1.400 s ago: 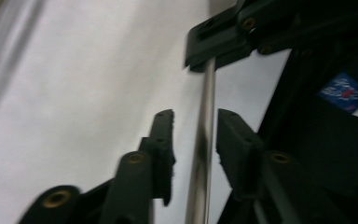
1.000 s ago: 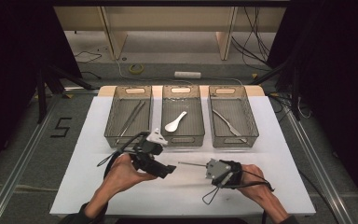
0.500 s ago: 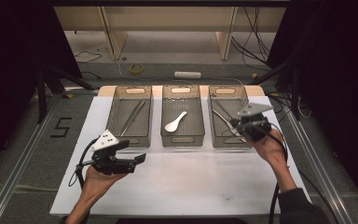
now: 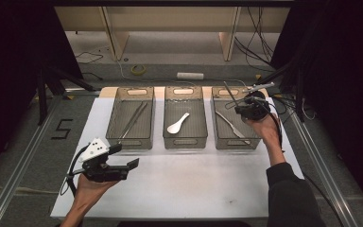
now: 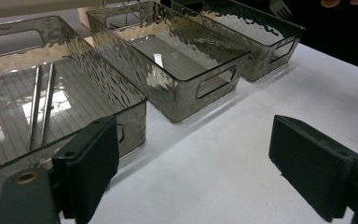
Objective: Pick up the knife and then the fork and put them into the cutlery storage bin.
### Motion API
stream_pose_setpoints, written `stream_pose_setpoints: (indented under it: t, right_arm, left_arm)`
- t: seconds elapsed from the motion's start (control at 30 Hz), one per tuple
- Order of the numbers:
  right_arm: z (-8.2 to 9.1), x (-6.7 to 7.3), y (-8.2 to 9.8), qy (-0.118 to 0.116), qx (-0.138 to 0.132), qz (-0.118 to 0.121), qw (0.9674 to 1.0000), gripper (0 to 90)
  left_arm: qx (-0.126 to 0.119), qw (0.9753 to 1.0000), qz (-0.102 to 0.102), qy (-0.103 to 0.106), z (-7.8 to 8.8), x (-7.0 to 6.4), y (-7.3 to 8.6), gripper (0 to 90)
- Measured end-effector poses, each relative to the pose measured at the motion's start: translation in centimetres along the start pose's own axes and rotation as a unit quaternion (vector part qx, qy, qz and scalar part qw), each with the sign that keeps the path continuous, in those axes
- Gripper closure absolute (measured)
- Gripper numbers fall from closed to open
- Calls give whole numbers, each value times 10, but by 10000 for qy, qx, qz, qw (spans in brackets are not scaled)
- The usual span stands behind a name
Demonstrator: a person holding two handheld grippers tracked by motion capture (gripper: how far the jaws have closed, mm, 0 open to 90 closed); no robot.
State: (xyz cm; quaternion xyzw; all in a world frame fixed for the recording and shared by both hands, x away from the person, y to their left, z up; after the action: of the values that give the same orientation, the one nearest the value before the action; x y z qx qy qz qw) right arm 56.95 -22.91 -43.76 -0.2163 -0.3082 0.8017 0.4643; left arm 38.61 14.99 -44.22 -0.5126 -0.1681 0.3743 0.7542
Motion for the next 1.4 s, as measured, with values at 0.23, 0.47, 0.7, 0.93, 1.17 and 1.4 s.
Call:
stream_pose_setpoints:
  t: [0.23, 0.47, 0.7, 0.93, 1.17, 1.4]
  right_arm:
    - [-16, -6, 5, 57, 309, -339, 9989, 881]
    - [-32, -7, 28, 90, 600, -650, 9960, 878]
    - [-38, -2, 35, -12, 656, -945, 9934, 665]
    - [-15, 11, 18, -217, 28, -772, 9968, 476]
    - [17, 41, 17, -845, -673, -601, 9923, 360]
    - [51, 73, 40, -1208, -1364, -451, 9822, 306]
  left_arm:
    - [24, 10000, -89, -28, -2, -2, 1, 157]
    - [16, 10000, -41, 40, -4, -3, 2, 157]
    - [24, 9999, 39, 134, -4, -3, 3, 156]
    - [-35, 9996, 198, 196, -3, 0, 2, 155]
    - [-63, 9991, 311, 290, -3, -1, 2, 156]
    - [-54, 9978, 431, 492, -4, -1, 3, 156]
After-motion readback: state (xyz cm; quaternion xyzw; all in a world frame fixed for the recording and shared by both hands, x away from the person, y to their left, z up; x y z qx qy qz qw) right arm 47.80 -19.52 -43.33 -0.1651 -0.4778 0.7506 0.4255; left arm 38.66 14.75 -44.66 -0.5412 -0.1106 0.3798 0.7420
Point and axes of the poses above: each handheld gripper's, and its own axes: z roughly backward along the jaws, y roughly out of its underside, x roughly to its left, the point moved 9 cm from there along -z, roughly forward along the jaws, and after that the axes turned 2 degrees about y, right-handed, at the moved point
